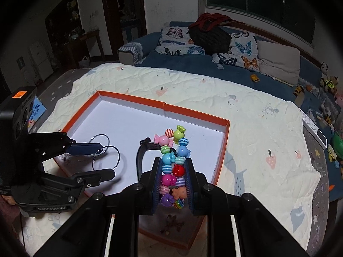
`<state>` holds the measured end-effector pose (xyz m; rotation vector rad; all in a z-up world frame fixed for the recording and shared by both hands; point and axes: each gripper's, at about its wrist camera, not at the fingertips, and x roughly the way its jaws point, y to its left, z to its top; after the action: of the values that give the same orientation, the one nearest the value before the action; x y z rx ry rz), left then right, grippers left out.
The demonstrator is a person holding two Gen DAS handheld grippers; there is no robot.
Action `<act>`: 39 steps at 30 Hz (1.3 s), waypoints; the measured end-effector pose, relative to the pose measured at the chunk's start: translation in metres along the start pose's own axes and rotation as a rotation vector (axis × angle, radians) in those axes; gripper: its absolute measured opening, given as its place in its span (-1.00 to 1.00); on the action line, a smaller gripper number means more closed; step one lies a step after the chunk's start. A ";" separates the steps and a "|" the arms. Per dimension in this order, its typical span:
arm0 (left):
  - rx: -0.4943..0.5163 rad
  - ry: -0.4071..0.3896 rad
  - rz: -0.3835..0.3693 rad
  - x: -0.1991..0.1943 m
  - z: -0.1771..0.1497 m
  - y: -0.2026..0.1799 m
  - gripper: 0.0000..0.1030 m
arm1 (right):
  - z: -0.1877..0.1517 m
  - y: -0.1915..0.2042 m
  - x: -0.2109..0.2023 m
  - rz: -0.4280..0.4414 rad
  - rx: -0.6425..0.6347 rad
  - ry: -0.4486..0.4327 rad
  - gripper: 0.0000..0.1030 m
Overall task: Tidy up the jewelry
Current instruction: 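Lower bracelet onto black band and hoop into tray, opening both grippers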
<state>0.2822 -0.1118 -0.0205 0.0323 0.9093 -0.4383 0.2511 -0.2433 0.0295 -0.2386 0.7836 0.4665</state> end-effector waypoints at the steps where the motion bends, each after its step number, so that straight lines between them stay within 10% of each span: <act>1: -0.002 0.006 0.000 0.003 0.000 0.000 0.01 | 0.000 -0.001 0.003 -0.002 0.000 0.008 -0.54; 19: -0.018 0.038 -0.004 0.020 0.004 0.006 0.04 | -0.004 -0.004 0.022 0.007 0.015 0.069 -0.47; 25: -0.029 0.034 -0.007 0.017 0.003 0.006 0.05 | -0.004 -0.006 0.015 0.015 0.031 0.051 -0.15; 39: -0.019 -0.020 0.051 -0.051 -0.021 -0.004 0.21 | -0.026 0.015 -0.036 0.009 0.029 -0.022 0.09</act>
<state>0.2380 -0.0930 0.0065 0.0340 0.8907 -0.3817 0.2053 -0.2512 0.0369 -0.2023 0.7694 0.4649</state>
